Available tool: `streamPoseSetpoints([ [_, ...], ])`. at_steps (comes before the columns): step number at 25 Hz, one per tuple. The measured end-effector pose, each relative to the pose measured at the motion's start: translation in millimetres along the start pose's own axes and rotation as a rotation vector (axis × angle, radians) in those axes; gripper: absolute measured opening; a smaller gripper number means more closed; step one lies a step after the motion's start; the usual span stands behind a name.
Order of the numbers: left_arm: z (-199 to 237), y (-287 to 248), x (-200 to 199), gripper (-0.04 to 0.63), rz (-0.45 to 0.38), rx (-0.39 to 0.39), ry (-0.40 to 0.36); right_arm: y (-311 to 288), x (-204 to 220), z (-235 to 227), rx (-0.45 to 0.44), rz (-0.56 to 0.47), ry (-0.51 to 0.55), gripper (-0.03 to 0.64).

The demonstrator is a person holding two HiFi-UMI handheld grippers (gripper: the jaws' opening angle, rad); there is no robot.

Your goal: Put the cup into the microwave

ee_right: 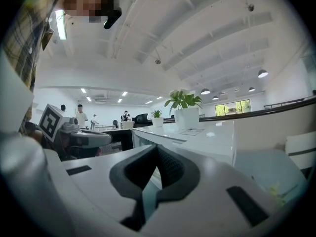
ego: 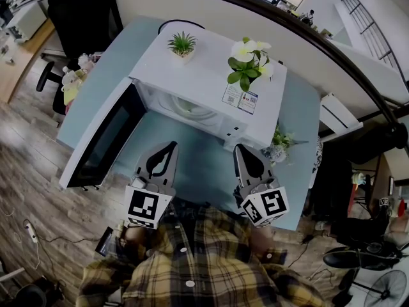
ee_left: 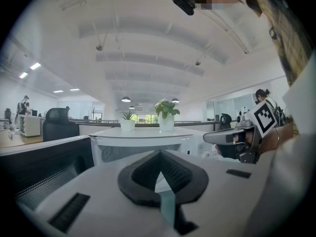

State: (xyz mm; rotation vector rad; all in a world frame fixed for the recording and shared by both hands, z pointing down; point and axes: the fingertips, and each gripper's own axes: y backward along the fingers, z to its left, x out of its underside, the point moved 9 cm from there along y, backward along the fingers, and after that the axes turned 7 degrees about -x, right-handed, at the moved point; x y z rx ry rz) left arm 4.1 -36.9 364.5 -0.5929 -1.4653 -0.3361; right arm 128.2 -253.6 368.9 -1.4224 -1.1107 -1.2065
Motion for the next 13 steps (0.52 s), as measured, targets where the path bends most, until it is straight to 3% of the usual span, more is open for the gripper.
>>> streamPoseSetpoints([
  [6, 0.5, -0.1, 0.3, -0.011, 0.016, 0.005, -0.004, -0.5, 0.5, -1.0, 0.004, 0.006, -0.001, 0.003],
  [13, 5.5, -3.0, -3.9, -0.011, -0.029, 0.009, 0.007, -2.4, -0.2, -2.0, 0.002, 0.007, -0.001, 0.002],
])
